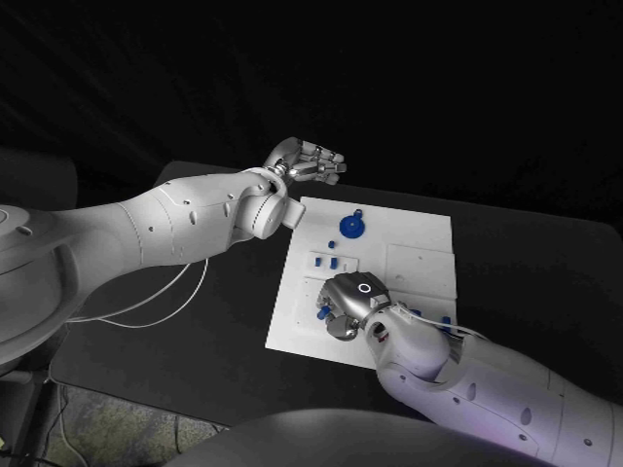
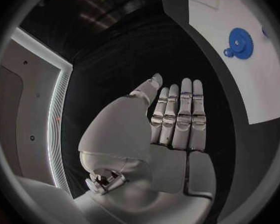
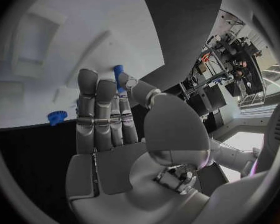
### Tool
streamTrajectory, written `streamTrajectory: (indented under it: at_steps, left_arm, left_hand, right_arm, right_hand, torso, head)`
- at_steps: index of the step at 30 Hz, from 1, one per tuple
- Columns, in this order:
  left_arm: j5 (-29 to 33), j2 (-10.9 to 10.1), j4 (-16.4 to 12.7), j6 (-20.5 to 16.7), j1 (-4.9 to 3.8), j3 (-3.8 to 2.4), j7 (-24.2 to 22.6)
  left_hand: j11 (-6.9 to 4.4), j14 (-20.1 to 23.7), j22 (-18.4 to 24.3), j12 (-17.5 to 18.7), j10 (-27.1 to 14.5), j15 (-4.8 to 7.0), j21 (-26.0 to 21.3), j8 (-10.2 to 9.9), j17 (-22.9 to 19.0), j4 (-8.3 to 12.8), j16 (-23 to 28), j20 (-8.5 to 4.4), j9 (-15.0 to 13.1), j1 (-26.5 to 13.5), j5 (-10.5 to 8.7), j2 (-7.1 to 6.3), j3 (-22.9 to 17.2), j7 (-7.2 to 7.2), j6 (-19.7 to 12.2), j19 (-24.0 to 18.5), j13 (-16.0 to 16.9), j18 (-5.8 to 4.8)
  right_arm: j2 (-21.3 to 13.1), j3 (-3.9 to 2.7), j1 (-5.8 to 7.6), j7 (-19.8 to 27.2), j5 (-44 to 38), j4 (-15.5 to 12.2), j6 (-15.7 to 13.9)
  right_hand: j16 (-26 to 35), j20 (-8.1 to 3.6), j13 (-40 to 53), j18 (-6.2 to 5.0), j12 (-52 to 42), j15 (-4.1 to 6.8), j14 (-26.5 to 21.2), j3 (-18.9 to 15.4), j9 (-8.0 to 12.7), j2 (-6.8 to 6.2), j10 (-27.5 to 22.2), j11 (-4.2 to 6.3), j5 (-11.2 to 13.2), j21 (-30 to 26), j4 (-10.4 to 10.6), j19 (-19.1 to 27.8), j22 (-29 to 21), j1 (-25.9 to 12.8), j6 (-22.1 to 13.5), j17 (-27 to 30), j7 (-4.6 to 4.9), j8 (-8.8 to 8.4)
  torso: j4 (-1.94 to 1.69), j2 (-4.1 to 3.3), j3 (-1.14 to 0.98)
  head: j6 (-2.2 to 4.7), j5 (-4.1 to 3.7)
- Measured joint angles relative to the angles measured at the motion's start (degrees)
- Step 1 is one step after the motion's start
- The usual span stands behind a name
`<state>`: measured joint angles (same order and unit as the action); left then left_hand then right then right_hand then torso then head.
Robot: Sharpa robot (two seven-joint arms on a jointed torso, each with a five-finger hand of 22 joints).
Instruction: Assemble the parts on the task board
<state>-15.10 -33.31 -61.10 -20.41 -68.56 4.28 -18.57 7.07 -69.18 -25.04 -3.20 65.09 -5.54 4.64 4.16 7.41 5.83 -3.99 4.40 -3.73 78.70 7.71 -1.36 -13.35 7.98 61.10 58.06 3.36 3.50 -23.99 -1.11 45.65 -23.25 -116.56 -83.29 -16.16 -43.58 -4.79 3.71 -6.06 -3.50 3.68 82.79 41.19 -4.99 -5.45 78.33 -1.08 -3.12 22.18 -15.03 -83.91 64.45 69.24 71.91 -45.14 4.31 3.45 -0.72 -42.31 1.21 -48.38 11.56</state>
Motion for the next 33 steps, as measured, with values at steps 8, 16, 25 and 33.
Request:
streamTrajectory:
  at_steps: [8, 16, 25, 33]
  left_arm:
    - [0.0, 0.01, 0.0, 0.04, 0.0, 0.0, 0.02]
    - [0.0, 0.0, 0.0, 0.07, 0.0, 0.02, 0.04]
    - [0.0, -0.07, 0.0, 0.1, 0.0, 0.01, 0.11]
    - [0.0, -0.11, -0.03, 0.13, 0.0, 0.01, 0.14]
  left_hand:
    - [0.0, 0.0, 0.04, 0.0, 0.0, 0.0, 0.0, 0.0, 0.0, 0.0, 0.0, 0.0, 0.0, 0.0, 0.0, 0.0, 0.0, 0.0, 0.0, 0.0, 0.0, 0.0]
    - [0.0, 0.0, 0.03, 0.0, 0.0, 0.0, 0.0, 0.0, -0.01, 0.0, 0.0, 0.0, 0.0, 0.0, 0.0, 0.0, 0.0, 0.0, 0.0, 0.0, 0.0, 0.0]
    - [0.0, 0.0, 0.32, 0.0, 0.0, 0.0, 0.23, 0.0, -0.01, 0.0, 0.0, 0.0, 0.0, 0.0, 0.0, 0.0, 0.0, 0.0, 0.0, 0.0, 0.0, 0.0]
    - [0.0, 0.0, 0.37, 0.0, 0.0, 0.0, 0.23, 0.0, -0.01, 0.0, 0.0, 0.0, 0.0, 0.0, 0.0, 0.0, 0.0, 0.0, 0.0, 0.0, 0.0, 0.0]
  right_arm:
    - [0.81, 0.58, 0.11, -0.09, -0.2, 0.67, -0.27]
    - [0.91, 0.82, 0.1, -0.11, -0.14, 0.81, -0.68]
    - [0.64, 1.22, -0.3, 0.12, 0.98, 0.95, -0.71]
    - [0.13, 1.22, -0.29, 0.3, 1.72, 0.66, -1.89]
  right_hand:
    - [0.0, 0.0, 0.17, -0.16, -0.01, -0.01, 0.01, 0.0, 0.0, 0.0, 0.0, 0.0, -0.01, 0.0, 0.0, -0.01, 0.0, -0.02, -0.04, 0.02, 0.03, -0.16]
    - [-0.01, 0.01, 0.03, -0.17, -0.29, -0.02, -0.01, -1.98, -0.54, -1.16, -2.1, -0.67, -4.41, -1.65, 0.5, -0.01, -0.74, -1.54, -2.37, 0.39, 0.98, 0.52]
    - [-0.01, 1.0, -0.2, -1.97, -0.28, -1.43, 0.43, -5.85, 1.17, -5.99, -8.14, -2.77, -0.2, -2.23, 2.4, -0.12, -2.64, -0.34, -8.48, 1.32, 2.05, 0.3]
    - [-0.01, 1.74, -0.2, -2.04, -0.28, -1.69, 0.18, -5.84, 1.17, -7.25, -10.72, -3.37, -0.2, -2.0, 3.03, -0.12, -4.64, 0.91, -8.8, 2.52, 2.36, 0.3]
  torso:
    - [-0.06, -0.01, -0.02]
    - [-0.02, -0.01, 0.0]
    - [0.0, 0.0, 0.01]
    - [0.0, 0.01, 0.0]
  head:
    - [-0.03, 0.0]
    - [-0.1, 0.07]
    - [-0.01, 0.14]
    - [0.17, -0.02]
